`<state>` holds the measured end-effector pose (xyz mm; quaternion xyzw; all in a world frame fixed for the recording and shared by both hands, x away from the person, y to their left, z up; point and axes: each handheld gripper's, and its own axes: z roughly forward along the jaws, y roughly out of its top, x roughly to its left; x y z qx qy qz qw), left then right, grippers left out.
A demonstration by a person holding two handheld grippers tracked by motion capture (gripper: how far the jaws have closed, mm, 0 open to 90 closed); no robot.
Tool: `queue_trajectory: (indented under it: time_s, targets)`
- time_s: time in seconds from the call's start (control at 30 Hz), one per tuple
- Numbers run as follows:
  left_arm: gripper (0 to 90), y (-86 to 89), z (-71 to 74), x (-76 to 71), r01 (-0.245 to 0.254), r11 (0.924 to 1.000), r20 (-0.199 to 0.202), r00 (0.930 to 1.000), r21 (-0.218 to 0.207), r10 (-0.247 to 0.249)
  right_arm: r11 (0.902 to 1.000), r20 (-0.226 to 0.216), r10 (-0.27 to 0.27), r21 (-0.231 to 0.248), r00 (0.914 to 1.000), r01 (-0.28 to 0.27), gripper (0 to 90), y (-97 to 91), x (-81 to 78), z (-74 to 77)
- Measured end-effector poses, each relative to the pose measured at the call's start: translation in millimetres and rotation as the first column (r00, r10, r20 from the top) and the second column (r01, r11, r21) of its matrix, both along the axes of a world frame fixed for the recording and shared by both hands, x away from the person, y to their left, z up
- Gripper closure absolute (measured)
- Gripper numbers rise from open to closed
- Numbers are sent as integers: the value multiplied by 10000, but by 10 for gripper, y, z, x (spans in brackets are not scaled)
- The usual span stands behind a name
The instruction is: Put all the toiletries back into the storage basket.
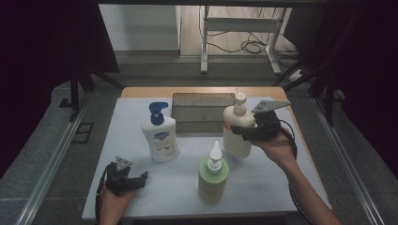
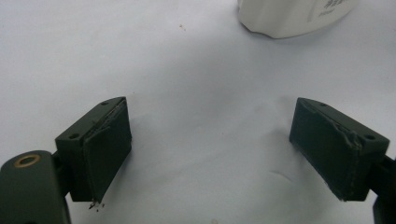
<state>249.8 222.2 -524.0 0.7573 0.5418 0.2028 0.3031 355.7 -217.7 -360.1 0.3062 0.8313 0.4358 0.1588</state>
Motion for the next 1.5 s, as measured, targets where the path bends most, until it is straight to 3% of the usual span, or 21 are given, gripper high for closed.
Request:
queue_trajectory:
  time_s: [0.9,1.5]
  targets:
    - [125,-1,-2,2,-9,10000,15,10000,-34,10,9979,409,431,459,9982,-449,382,491,255,384]
    - [125,-2,-2,1,-15,10000,21,10000,-32,15,9985,523,173,519,9985,-200,382,760,520,409]
